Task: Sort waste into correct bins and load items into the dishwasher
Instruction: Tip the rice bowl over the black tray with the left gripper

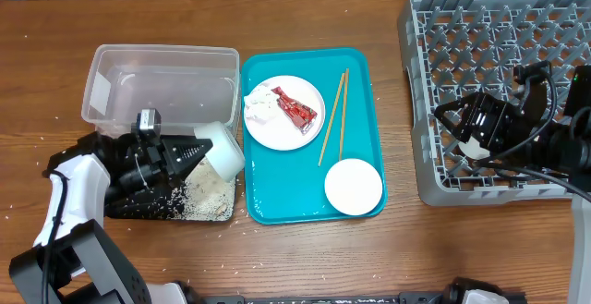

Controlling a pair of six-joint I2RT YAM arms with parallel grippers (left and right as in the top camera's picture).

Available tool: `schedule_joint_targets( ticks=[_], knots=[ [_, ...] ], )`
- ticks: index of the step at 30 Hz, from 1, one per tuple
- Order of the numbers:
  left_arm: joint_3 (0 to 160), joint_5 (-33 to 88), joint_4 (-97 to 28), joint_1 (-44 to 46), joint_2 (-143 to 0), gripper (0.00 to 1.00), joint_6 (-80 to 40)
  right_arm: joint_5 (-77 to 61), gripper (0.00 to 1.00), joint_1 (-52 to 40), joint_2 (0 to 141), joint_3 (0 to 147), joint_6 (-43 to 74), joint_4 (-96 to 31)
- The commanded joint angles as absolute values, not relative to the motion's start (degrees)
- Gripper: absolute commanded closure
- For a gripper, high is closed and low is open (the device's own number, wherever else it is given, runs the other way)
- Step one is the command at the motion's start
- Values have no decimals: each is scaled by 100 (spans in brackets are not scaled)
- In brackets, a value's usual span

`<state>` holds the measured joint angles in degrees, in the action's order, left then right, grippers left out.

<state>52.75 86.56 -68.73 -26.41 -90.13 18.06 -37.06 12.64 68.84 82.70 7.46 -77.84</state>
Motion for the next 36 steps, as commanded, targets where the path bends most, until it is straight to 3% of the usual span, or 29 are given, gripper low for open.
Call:
schedule_joint_targets(
  ticks=[1,10,13,16,25,28,32,36],
  knots=[
    [5262,8285,-6676,-2783,-9076,96,1551,-3697,0,1234,6847,8396,722,-7767],
    [5301,8296,-7067,-2755,-9043,96,1756,-3697,0,1234,6847,8396,720,-7767],
    [5513,7461,-7177,-2641,-8982,96,1476,-3699,0,1234,6847,8396,722,-7758],
    [5749,6475,-6921,-2198,-8702,96,368,-3697,0,1234,6847,8396,722,-7706],
    [6025,4021,-5417,307,-8071,96,-2456,-3697,0,1234,6847,8396,722,-7675],
    [6023,1959,-5168,1782,-8270,96,-3214,-3697,0,1234,6847,8396,722,-7673],
    [6023,478,-4762,3076,-8774,96,-3524,-3697,0,1234,6847,8396,722,-7642],
    [6025,-1,-4296,3824,-9255,95,-3559,-3697,0,1234,6847,8396,722,-7642]
  ],
)
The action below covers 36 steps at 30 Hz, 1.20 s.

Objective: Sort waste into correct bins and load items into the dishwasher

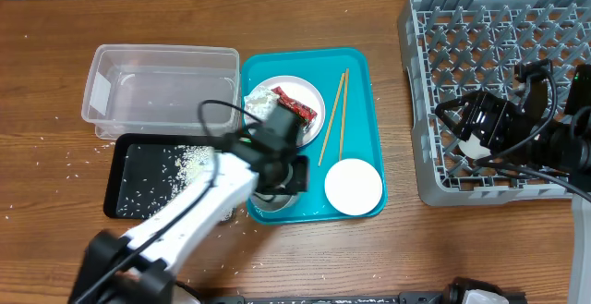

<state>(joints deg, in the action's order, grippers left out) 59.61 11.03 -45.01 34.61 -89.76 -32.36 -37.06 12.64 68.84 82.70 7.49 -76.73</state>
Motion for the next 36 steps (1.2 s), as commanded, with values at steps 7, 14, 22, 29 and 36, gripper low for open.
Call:
schedule_joint_targets(
  ticks=[7,14,22,29,36],
  knots=[
    [6438,-204,-4707,3861,-9319,62,-3441,-3697,0,1234,6847,8396,722,-7640],
    [7876,-1039,-5245,3667,-9325,47,-2613,-3697,0,1234,6847,8396,722,-7640],
    [7972,-1398,-4248,2873,-10180,43,-2051,-3697,0,1232,6847,8396,725,-7642],
    [7972,-1763,-3697,2477,-11236,36,-1638,-3699,0,1232,6847,8396,725,-7642],
    [7972,-1798,-3409,2512,-11622,54,-1326,-3697,0,1232,6849,8396,725,-7640]
  ],
)
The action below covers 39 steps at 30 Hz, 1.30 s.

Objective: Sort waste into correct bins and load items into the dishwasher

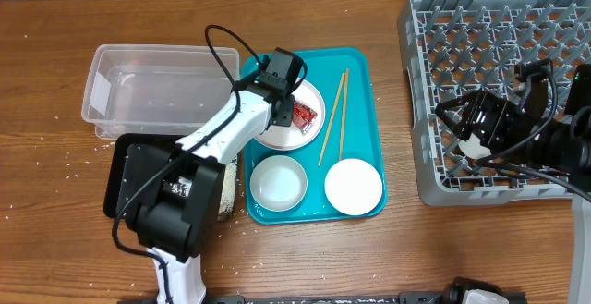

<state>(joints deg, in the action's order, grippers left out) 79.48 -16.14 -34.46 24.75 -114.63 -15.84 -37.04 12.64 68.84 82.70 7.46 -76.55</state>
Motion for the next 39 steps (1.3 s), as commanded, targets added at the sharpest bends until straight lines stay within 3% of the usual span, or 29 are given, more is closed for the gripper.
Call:
schedule_joint_targets(
  ticks=[1,4,11,19,28,29,30,31,35,39],
  knots=[
    [7972,-1798,-3420,2515,-11642,64,-1326,-3699,0,1232,6847,8396,725,-7640],
    [7972,-1772,-3557,2515,-11651,96,-1328,-3699,0,1232,6847,8396,725,-7642],
    [8567,-1483,-4598,2512,-11415,96,-1699,-3699,0,1234,6847,8396,725,-7642],
    [9435,-1446,-5249,2416,-10156,96,-1671,-3699,0,1234,6847,8396,725,-7669],
    [9183,-1837,-5828,1332,-10422,96,-2130,-3699,0,1234,6847,8396,725,-7664],
    [9166,-1835,-5861,1227,-10525,89,-2165,-3699,0,1234,6847,8396,725,-7664],
    [9166,-1787,-5865,1114,-10639,74,-2187,-3699,0,1232,6847,8396,725,-7664],
    [9168,-1684,-5843,1050,-10691,46,-2187,-3699,0,1232,6847,8396,725,-7662],
    [9351,-532,-5843,939,-10661,32,-2187,-3699,0,1232,6847,8396,722,-7662],
    [9566,119,-5706,1269,-10525,37,-2196,-3697,0,1234,6847,8396,722,-7664]
  ],
)
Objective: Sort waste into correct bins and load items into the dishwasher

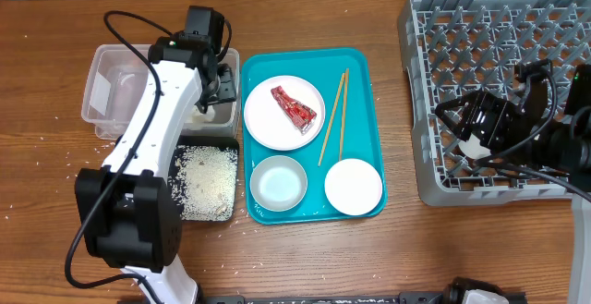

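Observation:
My left gripper (215,96) hangs over the right end of the clear plastic bin (120,82). A crumpled white tissue (205,112) sits at its fingertips, and the gripper looks shut on it. On the teal tray (355,64) a white plate (263,119) holds a red wrapper (294,106). Beside it lie chopsticks (332,117), with an empty white bowl (279,182) and a white disc (353,187) in front. My right gripper (473,142) rests over the grey dish rack (499,27); its jaws are not readable.
A black tray (205,210) holding spilled rice lies in front of the clear bin, left of the teal tray. Loose rice grains dot the wooden table. My left arm stretches from the front edge up across the black tray.
The tissue has left the white plate, where only the red wrapper remains. My left gripper has gone from the plate to the right end of the clear bin, with the tissue at its tips.
First my left gripper held the white bowl tipped over the black tray, rice lying there. Then it was at the teal tray's front left corner. Later the empty bowl stood on the tray and the gripper was at the plate's tissue, now over the clear bin. The right arm stayed still.

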Controlling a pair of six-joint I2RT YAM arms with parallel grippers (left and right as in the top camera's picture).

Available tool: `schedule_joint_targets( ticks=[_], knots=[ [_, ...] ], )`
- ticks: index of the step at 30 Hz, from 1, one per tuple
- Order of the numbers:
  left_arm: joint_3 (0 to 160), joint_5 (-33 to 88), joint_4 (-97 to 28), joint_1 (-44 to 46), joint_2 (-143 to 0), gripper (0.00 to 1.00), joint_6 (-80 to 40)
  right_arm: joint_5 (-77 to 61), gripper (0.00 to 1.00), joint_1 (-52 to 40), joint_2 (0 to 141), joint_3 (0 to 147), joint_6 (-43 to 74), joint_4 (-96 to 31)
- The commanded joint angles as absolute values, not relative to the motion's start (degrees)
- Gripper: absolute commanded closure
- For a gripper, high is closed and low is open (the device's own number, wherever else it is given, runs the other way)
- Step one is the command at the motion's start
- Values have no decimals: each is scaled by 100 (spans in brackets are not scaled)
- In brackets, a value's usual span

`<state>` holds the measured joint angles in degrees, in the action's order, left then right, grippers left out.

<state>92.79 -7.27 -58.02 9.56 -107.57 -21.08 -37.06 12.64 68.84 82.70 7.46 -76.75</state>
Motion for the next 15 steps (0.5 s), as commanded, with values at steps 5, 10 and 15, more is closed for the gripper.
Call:
schedule_joint_targets(
  ticks=[5,10,15],
  knots=[
    [9561,-242,-5356,2182,-10873,40,-2707,-3695,0,1234,6847,8396,722,-7664],
    [9561,-145,-5164,2440,-11710,45,-3575,-3695,0,1234,6847,8396,722,-7664],
    [9561,642,-4755,2436,-12466,51,-3997,-3695,0,1234,6849,8396,722,-7664]
  ],
)
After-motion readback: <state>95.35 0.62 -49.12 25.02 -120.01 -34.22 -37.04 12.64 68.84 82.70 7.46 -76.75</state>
